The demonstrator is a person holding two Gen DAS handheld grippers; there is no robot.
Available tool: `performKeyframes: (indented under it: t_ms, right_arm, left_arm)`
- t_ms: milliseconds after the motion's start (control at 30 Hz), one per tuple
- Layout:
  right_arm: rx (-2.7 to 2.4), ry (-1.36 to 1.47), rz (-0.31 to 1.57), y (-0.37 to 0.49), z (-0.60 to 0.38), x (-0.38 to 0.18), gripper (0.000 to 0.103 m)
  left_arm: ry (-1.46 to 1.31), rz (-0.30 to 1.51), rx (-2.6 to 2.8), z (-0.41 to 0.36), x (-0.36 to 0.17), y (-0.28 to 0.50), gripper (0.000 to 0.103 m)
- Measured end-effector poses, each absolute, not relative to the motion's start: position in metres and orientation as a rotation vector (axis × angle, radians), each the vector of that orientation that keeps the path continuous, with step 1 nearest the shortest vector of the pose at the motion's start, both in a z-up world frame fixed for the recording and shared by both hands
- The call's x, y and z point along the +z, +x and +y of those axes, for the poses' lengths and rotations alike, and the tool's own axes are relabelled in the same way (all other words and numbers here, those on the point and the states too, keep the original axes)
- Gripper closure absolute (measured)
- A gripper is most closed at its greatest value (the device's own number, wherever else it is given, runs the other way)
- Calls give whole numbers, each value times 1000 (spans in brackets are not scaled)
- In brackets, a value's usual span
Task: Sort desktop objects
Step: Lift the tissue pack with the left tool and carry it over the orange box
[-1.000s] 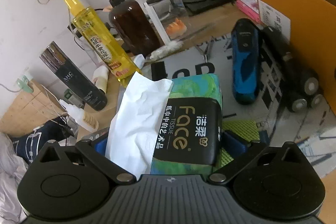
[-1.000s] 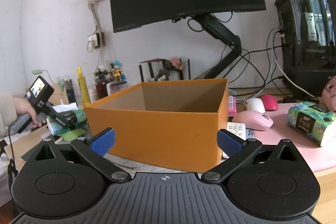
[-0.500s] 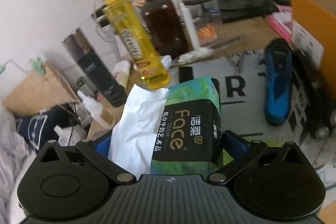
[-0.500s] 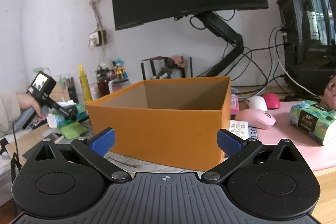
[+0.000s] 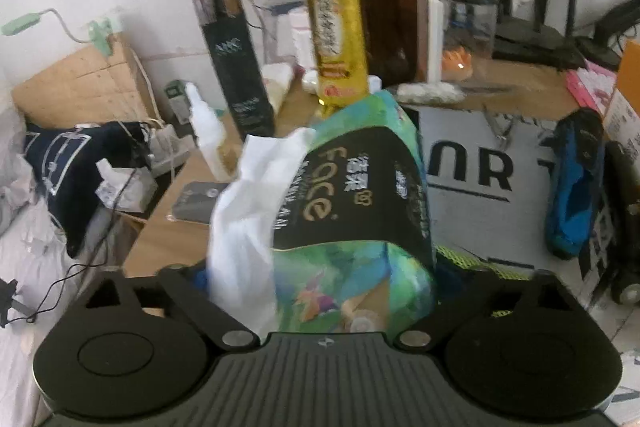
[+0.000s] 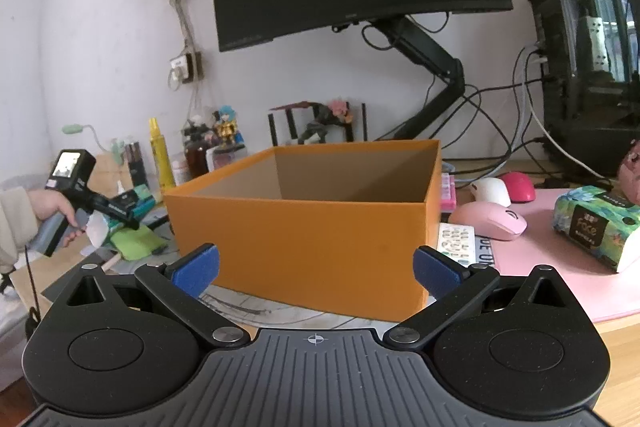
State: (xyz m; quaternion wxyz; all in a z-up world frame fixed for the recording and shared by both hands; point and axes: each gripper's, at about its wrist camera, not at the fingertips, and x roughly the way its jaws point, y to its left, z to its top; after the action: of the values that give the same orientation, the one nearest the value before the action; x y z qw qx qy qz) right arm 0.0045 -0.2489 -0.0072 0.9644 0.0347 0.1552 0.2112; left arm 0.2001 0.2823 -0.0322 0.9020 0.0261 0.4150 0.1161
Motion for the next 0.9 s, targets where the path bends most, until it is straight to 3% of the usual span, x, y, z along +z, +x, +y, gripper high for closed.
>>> performKeyframes:
  t_ms: [167, 233, 333, 900]
  right_arm:
    - [428, 78, 309, 8, -246, -2, 0]
    - [426, 83, 302, 7, -247, -1, 0]
    - [427, 91, 294, 5, -250, 0, 0]
    - [441, 142, 258, -7, -272, 7, 0]
  left_arm:
    - [36, 821, 230, 285, -23, 192, 33]
    - [54, 789, 230, 283, -19, 188, 45]
    - [54, 772, 223, 281, -15, 184, 50]
    - [10, 539, 79, 232, 56, 153, 52]
